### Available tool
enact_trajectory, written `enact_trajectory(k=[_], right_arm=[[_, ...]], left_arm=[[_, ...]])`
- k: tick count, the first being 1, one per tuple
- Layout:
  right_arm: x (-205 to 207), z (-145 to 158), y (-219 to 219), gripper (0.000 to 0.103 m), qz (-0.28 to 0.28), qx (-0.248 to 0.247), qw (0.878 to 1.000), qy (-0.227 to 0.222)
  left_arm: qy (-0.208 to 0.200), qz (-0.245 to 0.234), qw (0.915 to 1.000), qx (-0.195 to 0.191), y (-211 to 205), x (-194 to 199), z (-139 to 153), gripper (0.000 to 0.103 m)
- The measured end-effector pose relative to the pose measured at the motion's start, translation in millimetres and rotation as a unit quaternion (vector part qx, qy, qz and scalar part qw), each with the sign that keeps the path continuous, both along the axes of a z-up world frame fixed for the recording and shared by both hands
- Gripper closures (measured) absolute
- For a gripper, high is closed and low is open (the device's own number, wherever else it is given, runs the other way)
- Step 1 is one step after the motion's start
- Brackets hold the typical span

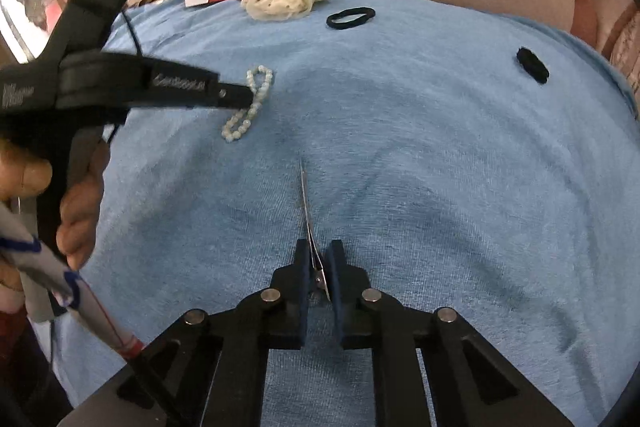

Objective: Organize jewelry
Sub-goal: 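Grasp the pale bead bracelet with the left tool while the right tool holds the clip, then carry the pale bead bracelet and silver clip into the tray and open both tools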

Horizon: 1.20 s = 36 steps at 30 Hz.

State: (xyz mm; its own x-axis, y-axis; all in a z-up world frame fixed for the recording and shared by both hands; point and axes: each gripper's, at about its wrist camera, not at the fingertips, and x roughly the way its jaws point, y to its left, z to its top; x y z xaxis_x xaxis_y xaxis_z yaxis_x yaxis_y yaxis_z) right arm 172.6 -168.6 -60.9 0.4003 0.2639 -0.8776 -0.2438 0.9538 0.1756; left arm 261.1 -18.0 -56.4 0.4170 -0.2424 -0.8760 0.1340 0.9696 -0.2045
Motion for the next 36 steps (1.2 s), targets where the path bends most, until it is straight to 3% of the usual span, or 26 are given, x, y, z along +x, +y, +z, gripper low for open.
enact_trajectory(k=[9,14,16,18,20,28,32,33,35,36], right_arm=[[-4.2,7.0,-5.5,0.093,-0.026,0.07,0.997,0.003],[-7.6,7.1,-2.8,0.093,-0.049,0.075,0.996,0.007],[-10.2,9.5,-5.1,0.093,-0.06,0.078,0.995,0.004],[-11.6,13.0,-8.3,0.093,-0.067,0.076,0.995,-0.003],[-10.1,15.0,-11.6,0.093,-0.071,0.074,0.995,-0.008],[4.8,8.9,-28.9,0.093,-0.084,0.077,0.993,-0.004],[10.0,10.2,-34.4,0.093,-0.088,0.082,0.993,-0.005],[10.6,10.3,-34.9,0.093,-0.088,0.082,0.993,-0.006],[10.4,9.3,-35.1,0.093,-0.089,0.081,0.993,-0.005],[10.3,8.3,-34.2,0.093,-0.089,0.08,0.993,-0.003]], left_arm=[[-0.054,0.014,0.9977,-0.037,52.3,-64.1,54.0,0.103],[-0.029,0.022,0.9974,-0.063,67.4,-63.5,55.9,0.102],[-0.027,0.023,0.9972,-0.067,65.0,-55.9,50.3,0.097],[-0.017,0.024,0.9972,-0.069,59.4,-45.3,41.4,0.083],[-0.015,0.021,0.9978,-0.062,51.1,-37.9,34.8,0.078],[-0.002,-0.007,1.0,-0.006,7.5,-2.3,0.6,0.078],[-0.019,-0.016,0.9996,0.012,-12.7,4.5,-0.8,0.078],[-0.021,-0.015,0.9994,0.024,-17.2,4.9,-1.2,0.081],[-0.024,-0.016,0.9985,0.046,-25.7,4.8,-2.5,0.098],[-0.029,-0.013,0.9982,0.05,-26.8,2.0,-1.4,0.098]])
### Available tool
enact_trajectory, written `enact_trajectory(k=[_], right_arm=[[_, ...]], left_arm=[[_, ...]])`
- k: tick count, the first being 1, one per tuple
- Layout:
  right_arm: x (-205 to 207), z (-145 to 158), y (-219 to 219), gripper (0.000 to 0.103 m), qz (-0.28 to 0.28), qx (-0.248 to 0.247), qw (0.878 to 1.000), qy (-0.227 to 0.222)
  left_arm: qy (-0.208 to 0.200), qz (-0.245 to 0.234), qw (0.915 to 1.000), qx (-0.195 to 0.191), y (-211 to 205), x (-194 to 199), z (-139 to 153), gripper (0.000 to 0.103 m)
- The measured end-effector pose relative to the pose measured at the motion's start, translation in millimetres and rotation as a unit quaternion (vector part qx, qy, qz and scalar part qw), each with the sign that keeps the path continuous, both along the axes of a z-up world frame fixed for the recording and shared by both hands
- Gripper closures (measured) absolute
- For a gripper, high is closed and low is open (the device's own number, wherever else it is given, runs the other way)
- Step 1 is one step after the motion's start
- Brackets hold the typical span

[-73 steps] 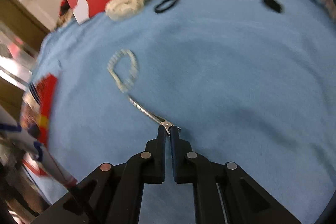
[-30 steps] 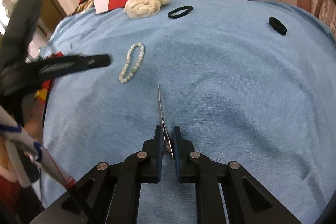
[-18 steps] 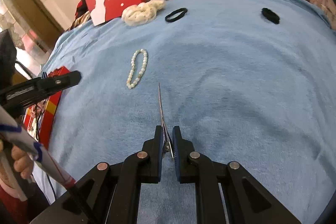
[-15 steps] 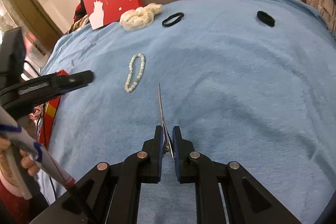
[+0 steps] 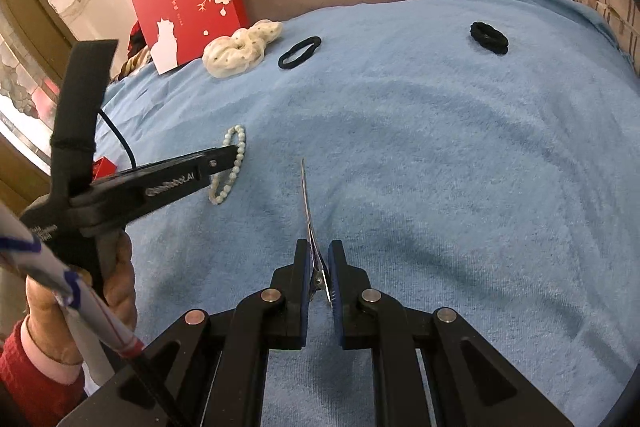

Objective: Organize jewelry
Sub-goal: 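Carry the pale bead bracelet and silver clip into the tray and open both tools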

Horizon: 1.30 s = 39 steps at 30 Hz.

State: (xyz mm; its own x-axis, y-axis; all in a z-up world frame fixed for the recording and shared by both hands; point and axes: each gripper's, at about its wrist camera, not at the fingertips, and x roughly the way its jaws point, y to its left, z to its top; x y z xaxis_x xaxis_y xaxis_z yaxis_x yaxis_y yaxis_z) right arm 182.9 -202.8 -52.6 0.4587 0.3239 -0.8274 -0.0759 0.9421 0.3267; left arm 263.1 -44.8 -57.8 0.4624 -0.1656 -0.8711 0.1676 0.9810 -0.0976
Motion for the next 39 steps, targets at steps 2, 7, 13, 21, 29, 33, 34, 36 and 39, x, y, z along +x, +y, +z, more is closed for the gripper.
enact_trajectory(k=[2,7,13,21,29,33,34,36,39], right_arm=[[-0.8,-2.3,2.5,0.093,0.001,-0.006,1.0,0.003],[-3.6,0.8,7.1,0.093,0.006,-0.006,1.0,-0.005],[-17.9,6.0,23.1,0.093,0.018,-0.004,1.0,-0.017],[-53.9,41.5,95.8,0.093,0.082,0.023,0.995,-0.046],[-72.9,79.6,226.0,0.093,0.204,0.118,0.971,-0.026],[-78.7,81.7,291.5,0.093,0.255,0.111,0.96,-0.017],[-78.9,79.2,302.2,0.093,0.263,0.107,0.959,-0.013],[-79.1,69.6,327.7,0.093,0.279,0.103,0.955,0.004],[-79.1,51.7,361.0,0.093,0.297,0.08,0.951,0.019]], left_arm=[[-0.005,0.006,1.0,0.0,3.2,-7.1,5.1,0.098],[-0.048,0.026,0.9978,-0.038,43.5,-51.1,48.9,0.098],[-0.094,0.08,0.9899,-0.071,139.6,-128.1,103.5,0.098],[-0.122,0.194,0.9707,-0.072,273.7,-212.5,122.7,0.098],[-0.074,0.282,0.9527,-0.084,358.5,-237.3,83.7,0.098],[-0.049,0.307,0.9462,-0.09,386.7,-242.0,65.7,0.098],[-0.043,0.316,0.9437,-0.089,393.7,-242.9,62.1,0.098],[-0.031,0.335,0.9381,-0.084,406.4,-242.6,54.9,0.098],[-0.019,0.358,0.9303,-0.079,421.0,-244.9,47.5,0.098]])
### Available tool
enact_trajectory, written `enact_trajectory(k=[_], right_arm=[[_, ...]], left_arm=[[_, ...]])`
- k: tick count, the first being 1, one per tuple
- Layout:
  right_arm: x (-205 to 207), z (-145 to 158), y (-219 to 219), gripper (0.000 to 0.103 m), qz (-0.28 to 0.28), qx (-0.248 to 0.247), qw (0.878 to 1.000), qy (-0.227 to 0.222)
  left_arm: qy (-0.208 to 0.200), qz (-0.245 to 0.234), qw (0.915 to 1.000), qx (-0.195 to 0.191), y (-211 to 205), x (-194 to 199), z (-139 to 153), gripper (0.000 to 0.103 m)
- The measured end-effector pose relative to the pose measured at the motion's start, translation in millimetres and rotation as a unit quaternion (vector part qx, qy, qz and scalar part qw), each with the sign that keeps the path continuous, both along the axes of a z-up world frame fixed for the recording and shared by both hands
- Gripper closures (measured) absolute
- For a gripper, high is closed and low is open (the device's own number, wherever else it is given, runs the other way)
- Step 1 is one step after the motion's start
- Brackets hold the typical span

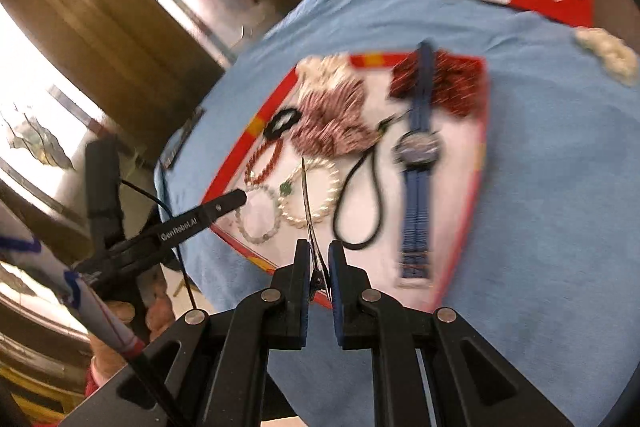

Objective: Organize jewelry
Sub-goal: 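Carry the pale bead bracelet and silver clip into the tray and open both tools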

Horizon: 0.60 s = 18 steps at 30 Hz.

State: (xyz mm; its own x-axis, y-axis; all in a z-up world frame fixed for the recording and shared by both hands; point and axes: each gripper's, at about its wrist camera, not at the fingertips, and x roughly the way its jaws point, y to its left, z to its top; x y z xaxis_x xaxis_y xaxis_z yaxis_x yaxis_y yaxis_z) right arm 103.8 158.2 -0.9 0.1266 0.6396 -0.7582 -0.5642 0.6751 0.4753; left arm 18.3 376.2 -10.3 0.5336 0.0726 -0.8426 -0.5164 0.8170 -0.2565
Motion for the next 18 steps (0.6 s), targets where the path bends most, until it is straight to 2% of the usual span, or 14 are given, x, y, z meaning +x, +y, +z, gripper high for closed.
enact_trajectory(k=[5,13,18], right_arm=[[0.8,-21.3,32.2,0.093,0.019,-0.04,0.999,-0.001],[-8.4,-31.5,50.6,0.092,0.049,-0.119,0.989,-0.069],[-6.3,-27.7,39.7,0.091,0.041,-0.111,0.991,-0.061]], left_arm=[[-0.01,0.013,0.9996,-0.023,13.9,-4.5,-3.4,0.098],[-0.026,0.003,0.9994,-0.021,9.5,-2.4,2.7,0.097],[-0.054,-0.004,0.9986,0.002,-0.5,-5.0,15.7,0.07]])
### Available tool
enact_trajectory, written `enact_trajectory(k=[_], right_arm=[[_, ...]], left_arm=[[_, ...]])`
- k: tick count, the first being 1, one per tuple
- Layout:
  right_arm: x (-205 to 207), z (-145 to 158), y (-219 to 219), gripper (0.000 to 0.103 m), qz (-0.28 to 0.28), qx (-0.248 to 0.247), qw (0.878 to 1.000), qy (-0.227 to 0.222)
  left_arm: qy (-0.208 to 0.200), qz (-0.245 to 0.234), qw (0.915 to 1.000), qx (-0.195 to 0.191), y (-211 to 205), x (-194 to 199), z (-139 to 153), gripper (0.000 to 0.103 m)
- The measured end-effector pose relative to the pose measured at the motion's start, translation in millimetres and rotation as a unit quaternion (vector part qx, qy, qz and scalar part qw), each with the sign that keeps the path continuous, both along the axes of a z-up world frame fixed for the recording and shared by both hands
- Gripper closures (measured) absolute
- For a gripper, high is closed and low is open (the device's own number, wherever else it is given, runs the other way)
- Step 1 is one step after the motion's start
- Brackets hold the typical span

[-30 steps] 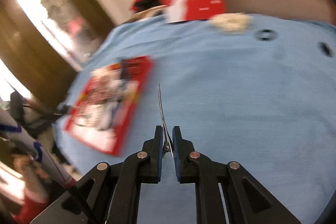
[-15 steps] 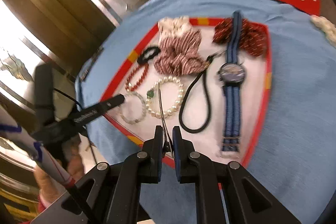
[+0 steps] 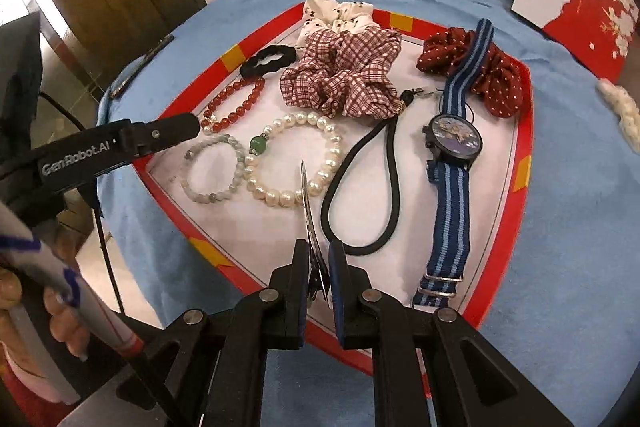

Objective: Organize jewelry

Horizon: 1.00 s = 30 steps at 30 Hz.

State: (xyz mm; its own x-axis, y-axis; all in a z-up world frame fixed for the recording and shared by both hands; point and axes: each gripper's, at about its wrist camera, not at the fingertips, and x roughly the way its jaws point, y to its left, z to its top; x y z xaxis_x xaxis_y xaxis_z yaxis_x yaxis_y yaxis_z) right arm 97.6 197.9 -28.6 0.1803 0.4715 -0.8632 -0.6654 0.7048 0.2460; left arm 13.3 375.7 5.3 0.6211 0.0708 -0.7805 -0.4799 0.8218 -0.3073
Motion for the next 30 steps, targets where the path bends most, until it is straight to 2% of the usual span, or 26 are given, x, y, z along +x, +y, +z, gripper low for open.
enact_trajectory(k=[3,7,12,16,19,21,22,24,26,28,30], right_arm=[[-1.2,13.8,-13.5,0.085,-0.007,0.02,1.0,0.001],[-4.0,31.2,-40.4,0.073,-0.03,0.046,0.998,-0.008],[-9.8,38.0,-86.8,0.071,-0.088,0.064,0.994,-0.006],[-24.6,33.6,-113.4,0.07,-0.127,0.058,0.99,-0.015],[-33.8,28.9,-123.7,0.068,-0.143,0.052,0.988,-0.018],[-42.7,25.3,-129.9,0.067,-0.149,0.045,0.988,-0.023],[-46.0,25.1,-133.8,0.067,-0.15,0.042,0.987,-0.025],[-53.0,22.2,-135.1,0.066,-0.15,0.032,0.988,-0.03],[-57.8,20.2,-137.0,0.066,-0.15,0.026,0.988,-0.031],[-61.7,18.3,-139.6,0.066,-0.152,0.022,0.988,-0.03],[-65.4,17.0,-143.7,0.066,-0.156,0.024,0.987,-0.028]], left_arm=[[-0.017,0.006,0.9996,0.023,-4.6,-3.4,8.8,0.06],[-0.03,0.018,0.9981,0.05,-7.4,-7.4,17.5,0.051],[-0.036,0.032,0.9948,0.09,-17.9,-9.6,24.9,0.038],[-0.039,0.031,0.9902,0.131,-34.7,-10.2,30.3,0.034],[-0.047,0.041,0.9797,0.19,-51.4,-15.1,36.9,0.026],[-0.066,0.057,0.967,0.239,-63.9,-22.4,45.7,0.015],[-0.082,0.069,0.9581,0.266,-70.7,-28.1,51.8,0.012],[-0.11,0.09,0.9437,0.299,-79.8,-38.3,62.0,0.001],[-0.14,0.106,0.9326,0.315,-87.9,-49.4,70.8,0.0],[-0.15,0.101,0.9332,0.311,-92.3,-53.7,74.6,0.0],[-0.136,0.088,0.9385,0.305,-98.1,-52.6,74.7,0.0]])
